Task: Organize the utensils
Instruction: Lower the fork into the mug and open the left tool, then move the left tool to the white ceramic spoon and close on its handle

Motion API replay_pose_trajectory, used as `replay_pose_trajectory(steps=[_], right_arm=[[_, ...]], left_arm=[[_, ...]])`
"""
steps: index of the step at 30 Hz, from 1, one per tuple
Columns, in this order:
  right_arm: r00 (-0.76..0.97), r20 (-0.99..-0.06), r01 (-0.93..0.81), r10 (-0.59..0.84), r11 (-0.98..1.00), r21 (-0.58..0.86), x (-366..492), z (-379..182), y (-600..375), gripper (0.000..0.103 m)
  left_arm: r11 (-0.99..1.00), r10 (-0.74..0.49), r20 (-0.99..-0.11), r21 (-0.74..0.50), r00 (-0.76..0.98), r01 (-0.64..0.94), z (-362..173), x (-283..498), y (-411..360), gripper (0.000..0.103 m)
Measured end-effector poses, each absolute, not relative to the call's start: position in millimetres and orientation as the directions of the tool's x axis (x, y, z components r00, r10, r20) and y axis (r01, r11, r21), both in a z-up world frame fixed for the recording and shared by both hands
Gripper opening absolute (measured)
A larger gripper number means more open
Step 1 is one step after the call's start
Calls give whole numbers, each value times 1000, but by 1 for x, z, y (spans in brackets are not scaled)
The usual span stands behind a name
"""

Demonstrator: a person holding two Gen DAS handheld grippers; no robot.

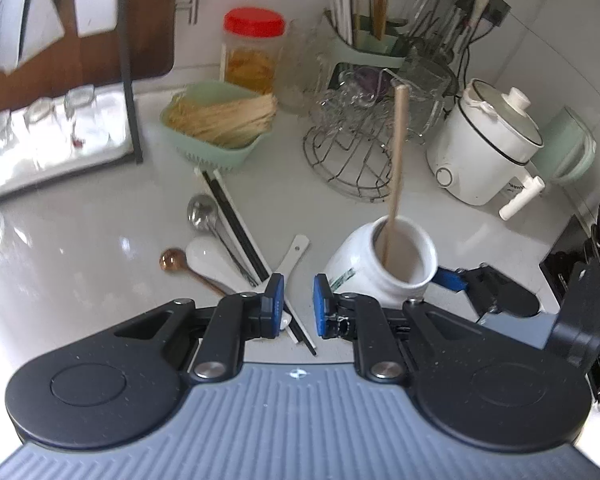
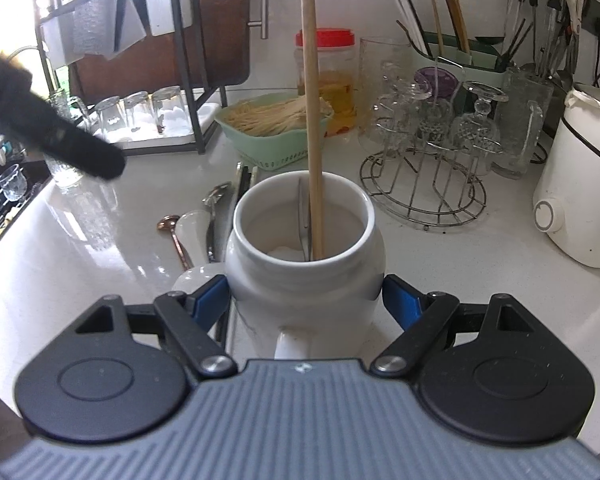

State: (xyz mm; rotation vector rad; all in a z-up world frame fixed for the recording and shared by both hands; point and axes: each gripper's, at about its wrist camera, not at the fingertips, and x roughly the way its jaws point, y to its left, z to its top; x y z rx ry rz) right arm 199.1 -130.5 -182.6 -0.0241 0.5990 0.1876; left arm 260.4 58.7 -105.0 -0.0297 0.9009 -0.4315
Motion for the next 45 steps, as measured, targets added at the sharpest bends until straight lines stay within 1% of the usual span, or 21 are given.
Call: replay_pose_trajectory(steps=[5, 9, 15, 18, 20, 22, 31, 35, 45], right_arm=[[799, -576, -189, 173, 981, 32, 202, -183, -142, 86], [783, -588, -232, 204, 972, 28, 202, -182, -147, 86], [751, -614, -293, 245, 956, 23, 205, -180, -154, 86], [742, -619, -310, 258, 951, 25, 205, -179, -157, 86], [740, -621, -311, 259, 950, 26, 205, -179, -159, 86], [739, -622, -309, 258, 951, 27, 205, -179, -161, 86], [729, -632, -318, 264, 948, 28, 206, -178, -164, 86], [727, -632, -325, 270, 945, 30, 206, -178, -166, 86], [734, -621, -326, 277, 945, 36, 205, -180, -169, 86]], left_arm=[[920, -371, -768, -227, 523, 319, -128, 265, 61, 18], [924, -355, -784, -212, 508, 318, -147, 272, 57, 18], [911, -336, -803, -145, 492, 386, -168, 291, 43, 18], [911, -324, -808, -126, 492, 393, -177, 302, 39, 18], [906, -333, -809, -133, 485, 401, -182, 309, 39, 19], [899, -338, -809, -126, 481, 420, -185, 314, 36, 23], [852, -350, -814, -71, 463, 519, -205, 334, 11, 26], [831, -342, -822, -38, 456, 554, -217, 344, -4, 29], [806, -339, -811, 11, 477, 592, -224, 367, -33, 29]])
